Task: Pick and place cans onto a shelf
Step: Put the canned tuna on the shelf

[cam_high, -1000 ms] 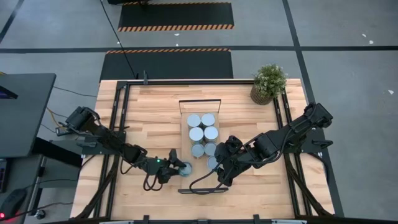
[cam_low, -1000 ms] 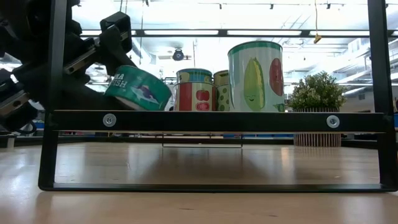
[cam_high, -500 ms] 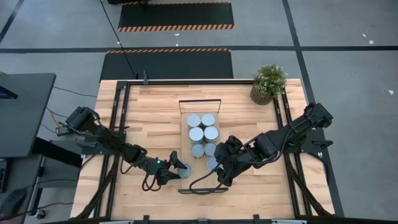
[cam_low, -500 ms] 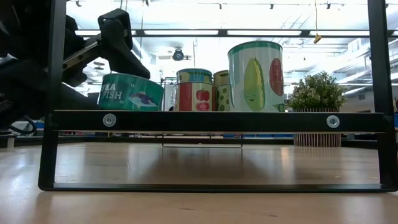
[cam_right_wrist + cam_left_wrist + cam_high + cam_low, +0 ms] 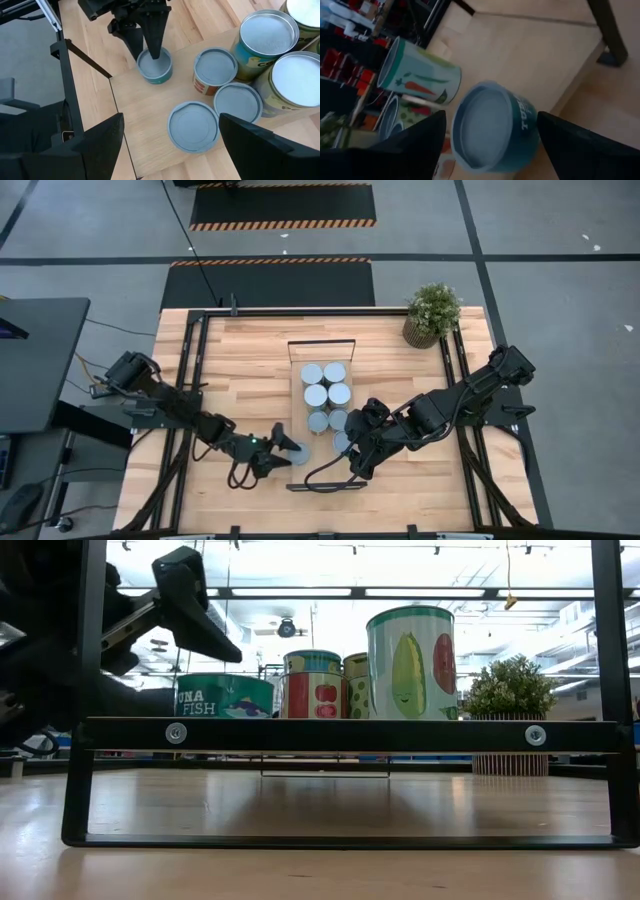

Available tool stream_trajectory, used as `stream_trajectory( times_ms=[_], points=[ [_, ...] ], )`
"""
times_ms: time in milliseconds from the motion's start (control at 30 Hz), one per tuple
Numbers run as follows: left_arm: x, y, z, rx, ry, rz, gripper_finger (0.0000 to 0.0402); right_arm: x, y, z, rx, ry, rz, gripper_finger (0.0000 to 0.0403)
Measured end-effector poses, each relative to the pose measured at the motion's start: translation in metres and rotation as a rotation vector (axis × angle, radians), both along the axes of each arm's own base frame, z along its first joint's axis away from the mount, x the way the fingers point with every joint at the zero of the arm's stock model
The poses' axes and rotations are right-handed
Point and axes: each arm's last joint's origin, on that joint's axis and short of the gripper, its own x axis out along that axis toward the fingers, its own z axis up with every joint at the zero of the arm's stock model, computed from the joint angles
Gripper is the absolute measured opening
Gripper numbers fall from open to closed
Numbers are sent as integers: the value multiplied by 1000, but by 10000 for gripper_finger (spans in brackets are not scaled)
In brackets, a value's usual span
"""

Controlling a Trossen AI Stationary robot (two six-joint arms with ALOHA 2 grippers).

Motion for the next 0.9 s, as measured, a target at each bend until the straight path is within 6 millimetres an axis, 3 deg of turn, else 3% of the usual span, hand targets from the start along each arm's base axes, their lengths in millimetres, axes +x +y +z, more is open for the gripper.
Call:
stream_trajectory(
  times_ms=[433,767,900],
  points=[
    [-14,-9,-1,188,-72,277,318,0,0,0,0,1,0,332],
    [-1,12,-3,-44,-56,410,318,0,0,0,-5,1,7,332],
    [6,20,-4,-146,-14,374,318,0,0,0,-12,2,15,332]
  ],
)
